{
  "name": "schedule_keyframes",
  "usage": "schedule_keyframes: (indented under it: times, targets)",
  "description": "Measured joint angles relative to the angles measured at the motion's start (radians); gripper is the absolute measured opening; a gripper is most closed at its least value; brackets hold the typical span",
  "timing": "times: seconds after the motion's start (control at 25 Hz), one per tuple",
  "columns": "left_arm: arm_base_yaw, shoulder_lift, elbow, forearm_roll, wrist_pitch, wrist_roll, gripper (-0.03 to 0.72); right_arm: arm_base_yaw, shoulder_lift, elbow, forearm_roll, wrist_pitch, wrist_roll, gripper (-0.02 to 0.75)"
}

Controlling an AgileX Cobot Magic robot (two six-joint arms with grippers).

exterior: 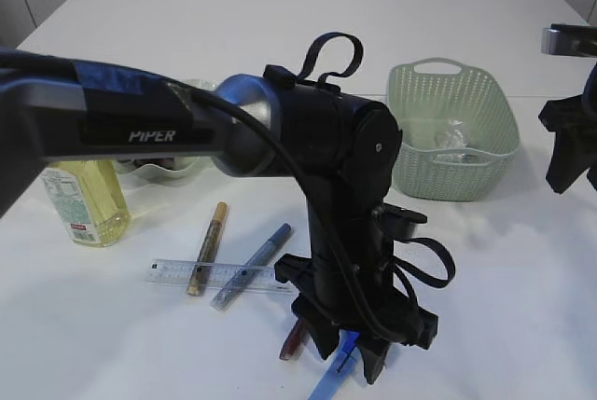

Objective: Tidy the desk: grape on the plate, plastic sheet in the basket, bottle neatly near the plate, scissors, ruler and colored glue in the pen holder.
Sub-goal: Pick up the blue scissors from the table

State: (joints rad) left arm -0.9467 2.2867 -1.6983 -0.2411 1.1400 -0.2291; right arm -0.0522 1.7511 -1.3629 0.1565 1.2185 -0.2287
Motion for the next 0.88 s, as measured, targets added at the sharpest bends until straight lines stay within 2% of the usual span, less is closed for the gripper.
schedule_keyframes:
  times: [0.88]
  targets:
    - [0.000, 0.037, -0.004, -0.012, -0.030, 0.000, 0.386, 0.000, 0.000, 0.000, 0.000, 0.000, -0.004, 0.404]
